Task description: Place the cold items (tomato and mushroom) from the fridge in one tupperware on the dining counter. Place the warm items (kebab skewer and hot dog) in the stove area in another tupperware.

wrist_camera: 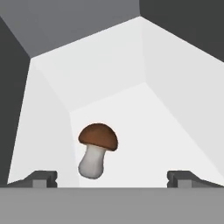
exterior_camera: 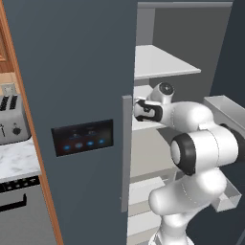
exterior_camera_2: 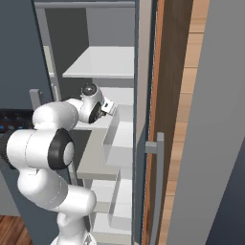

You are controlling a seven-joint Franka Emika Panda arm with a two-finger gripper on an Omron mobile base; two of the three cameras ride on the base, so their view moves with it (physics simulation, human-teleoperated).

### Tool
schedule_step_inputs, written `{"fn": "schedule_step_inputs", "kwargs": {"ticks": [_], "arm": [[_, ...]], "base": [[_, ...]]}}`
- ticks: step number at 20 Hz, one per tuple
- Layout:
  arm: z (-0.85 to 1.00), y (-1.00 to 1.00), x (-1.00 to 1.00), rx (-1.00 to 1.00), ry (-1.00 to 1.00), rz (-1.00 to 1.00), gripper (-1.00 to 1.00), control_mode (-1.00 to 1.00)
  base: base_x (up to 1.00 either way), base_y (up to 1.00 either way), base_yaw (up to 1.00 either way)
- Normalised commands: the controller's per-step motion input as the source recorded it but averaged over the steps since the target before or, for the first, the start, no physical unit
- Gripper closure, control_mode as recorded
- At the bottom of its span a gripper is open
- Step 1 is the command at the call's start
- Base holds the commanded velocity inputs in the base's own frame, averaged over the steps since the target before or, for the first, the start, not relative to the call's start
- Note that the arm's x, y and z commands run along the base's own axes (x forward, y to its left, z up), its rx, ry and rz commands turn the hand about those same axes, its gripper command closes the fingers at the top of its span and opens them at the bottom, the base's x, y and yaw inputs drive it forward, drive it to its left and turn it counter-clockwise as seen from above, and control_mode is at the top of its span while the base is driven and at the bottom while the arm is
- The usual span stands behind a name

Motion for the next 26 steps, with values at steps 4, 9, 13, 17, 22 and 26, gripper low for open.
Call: {"fn": "schedule_step_inputs", "kwargs": {"ticks": [4, 9, 13, 17, 22, 26], "arm": [[-0.01, 0.04, 0.3, -0.02, 0.0, 0.0, -1.0, -1.0], [-0.04, 0.03, 0.26, -0.01, 0.03, 0.0, -1.0, -1.0], [-0.16, 0.09, 0.16, 0.0, 0.06, 0.0, -1.0, -1.0], [-0.12, 0.06, 0.03, 0.0, 0.05, 0.0, -1.0, -1.0], [-0.1, 0.06, 0.0, 0.0, 0.05, 0.0, -1.0, -1.0], [-0.16, 0.07, 0.0, 0.0, 0.03, 0.0, -1.0, -1.0]], "base": [[0.0, 0.0, 0.0], [0.0, 0.0, 0.0], [0.0, 0.0, 0.0], [0.0, 0.0, 0.0], [0.0, 0.0, 0.0], [0.0, 0.0, 0.0]]}}
